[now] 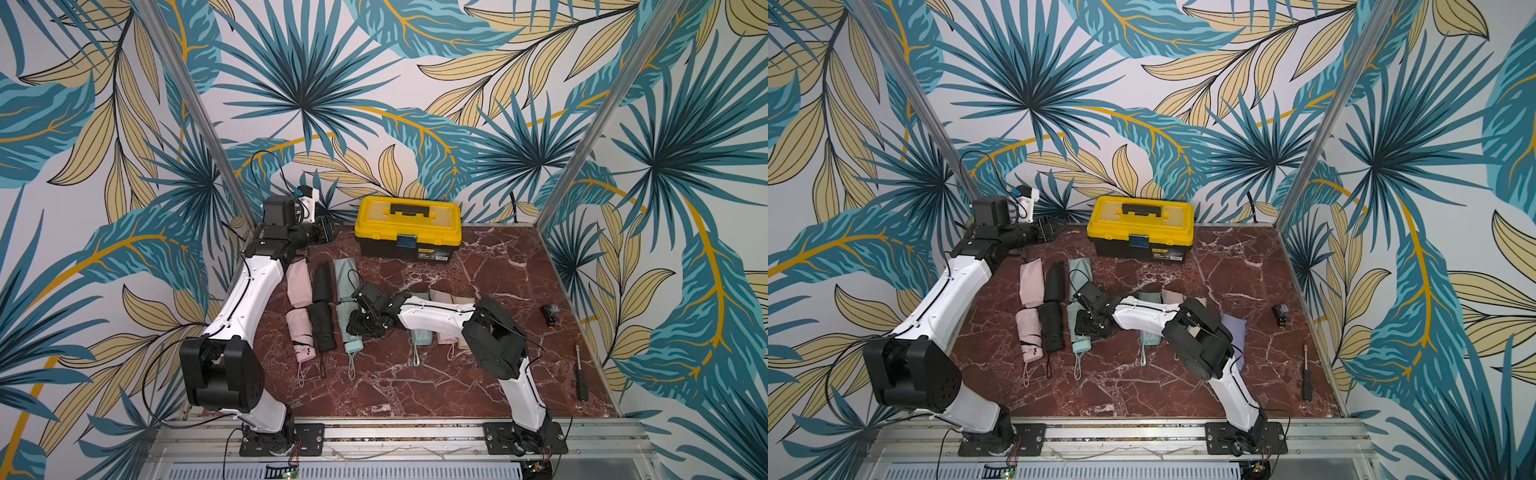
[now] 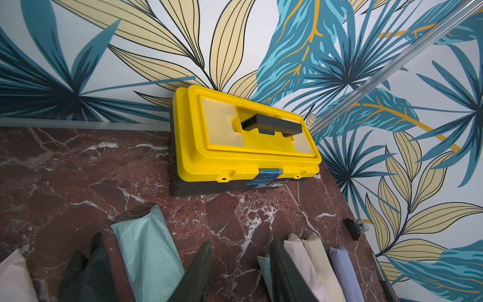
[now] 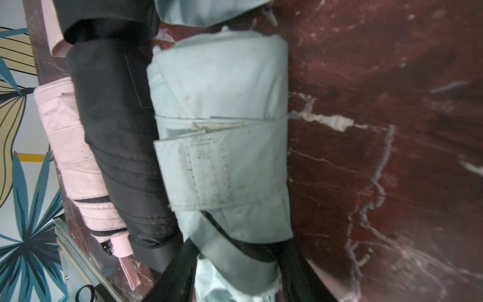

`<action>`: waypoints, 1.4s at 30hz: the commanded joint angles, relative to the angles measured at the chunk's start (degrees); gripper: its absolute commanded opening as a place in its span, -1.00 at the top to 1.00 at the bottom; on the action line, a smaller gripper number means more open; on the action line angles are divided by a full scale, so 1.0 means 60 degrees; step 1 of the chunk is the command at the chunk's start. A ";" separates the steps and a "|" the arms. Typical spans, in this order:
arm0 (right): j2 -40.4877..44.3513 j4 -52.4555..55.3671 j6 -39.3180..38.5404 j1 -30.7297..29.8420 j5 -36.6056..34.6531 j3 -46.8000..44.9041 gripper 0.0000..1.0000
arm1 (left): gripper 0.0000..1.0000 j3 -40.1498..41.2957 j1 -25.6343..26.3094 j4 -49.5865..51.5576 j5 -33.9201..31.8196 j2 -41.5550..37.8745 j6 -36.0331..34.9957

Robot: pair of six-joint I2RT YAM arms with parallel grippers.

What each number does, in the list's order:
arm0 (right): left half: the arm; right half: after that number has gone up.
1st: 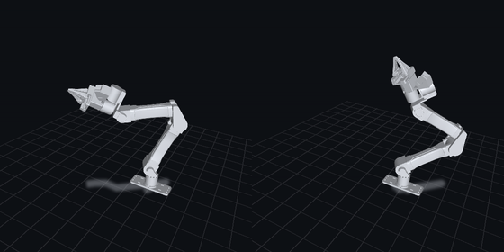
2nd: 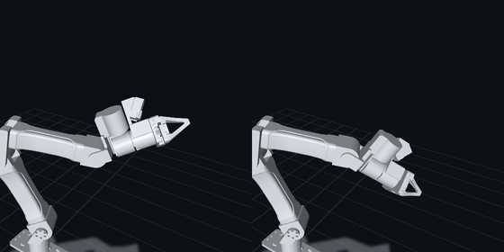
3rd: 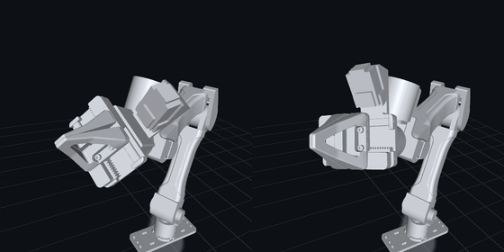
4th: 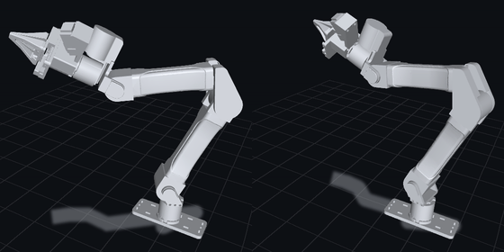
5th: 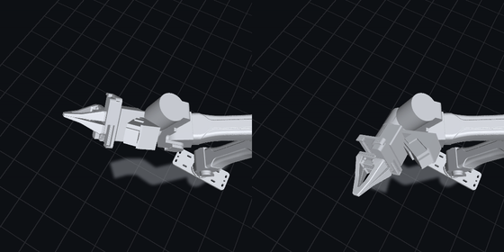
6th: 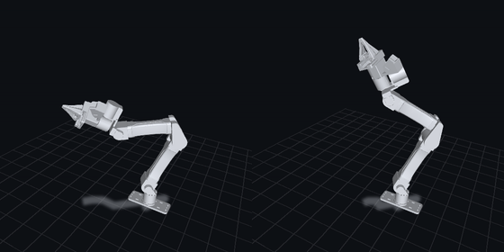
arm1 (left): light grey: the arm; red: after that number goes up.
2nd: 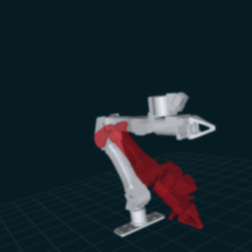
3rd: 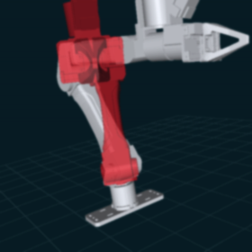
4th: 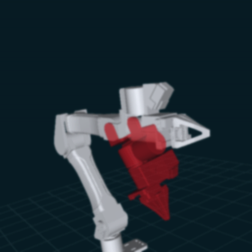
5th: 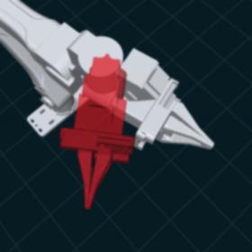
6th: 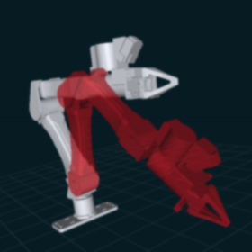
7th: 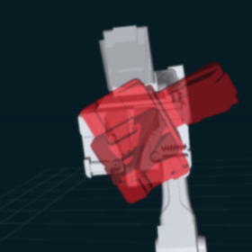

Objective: Take umbrellas out of sleeves
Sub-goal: Move the umbrella to the center of the board.

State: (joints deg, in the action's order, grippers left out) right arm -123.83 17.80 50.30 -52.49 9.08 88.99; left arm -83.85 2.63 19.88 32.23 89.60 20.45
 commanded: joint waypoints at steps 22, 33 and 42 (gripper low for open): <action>0.1235 0.0308 -0.1478 0.0004 -0.0243 -0.0128 -0.19 | 0.23 0.0074 -0.0219 -0.0409 0.0577 0.0066 -0.0097; 0.5163 0.2059 -0.2884 0.0051 -0.3325 -0.3146 -0.20 | 0.21 0.0096 -0.0219 -0.0487 0.1052 0.0223 -0.0216; 0.6098 0.2175 -0.2709 0.1006 -0.3756 -0.4580 -0.20 | 0.21 0.0034 -0.0212 -0.0486 0.1233 0.0540 -0.0196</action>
State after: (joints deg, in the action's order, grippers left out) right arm -88.51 30.20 34.85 -47.81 -11.57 62.19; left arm -83.81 1.83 18.22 38.26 91.74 19.92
